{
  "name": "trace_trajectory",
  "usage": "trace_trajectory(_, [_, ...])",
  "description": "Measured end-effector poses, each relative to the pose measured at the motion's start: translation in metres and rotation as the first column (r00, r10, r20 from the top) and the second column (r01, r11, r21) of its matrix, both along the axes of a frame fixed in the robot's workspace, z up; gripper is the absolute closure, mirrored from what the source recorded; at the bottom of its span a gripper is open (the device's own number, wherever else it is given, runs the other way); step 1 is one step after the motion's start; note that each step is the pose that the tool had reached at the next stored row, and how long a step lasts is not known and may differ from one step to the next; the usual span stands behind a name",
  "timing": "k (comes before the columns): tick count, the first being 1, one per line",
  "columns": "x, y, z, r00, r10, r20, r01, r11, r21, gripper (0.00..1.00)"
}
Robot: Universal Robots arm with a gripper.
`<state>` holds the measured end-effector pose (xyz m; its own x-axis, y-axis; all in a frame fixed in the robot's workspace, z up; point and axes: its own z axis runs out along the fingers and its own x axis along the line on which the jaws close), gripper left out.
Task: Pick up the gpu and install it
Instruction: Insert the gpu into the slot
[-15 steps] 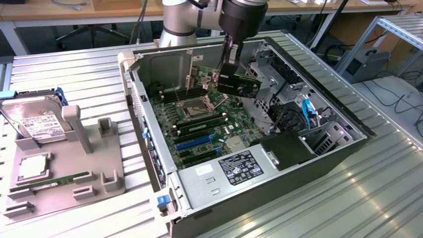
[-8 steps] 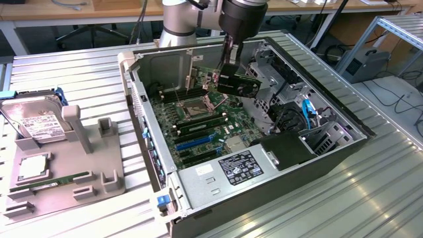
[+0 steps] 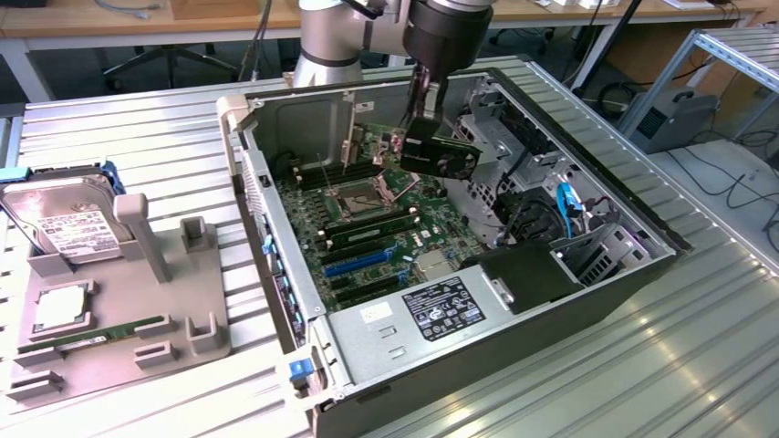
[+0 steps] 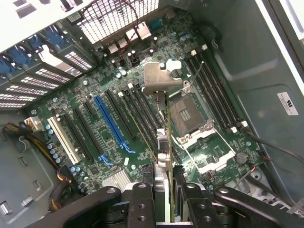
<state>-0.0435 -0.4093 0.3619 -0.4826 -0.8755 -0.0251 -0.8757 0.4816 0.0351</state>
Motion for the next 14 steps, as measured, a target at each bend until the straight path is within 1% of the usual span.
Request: trace_trajectory(14, [0.0000, 0.0000, -0.0007, 0.9995, 0.032, 0.0000, -0.032, 0.9995, 0.0000, 0.73])
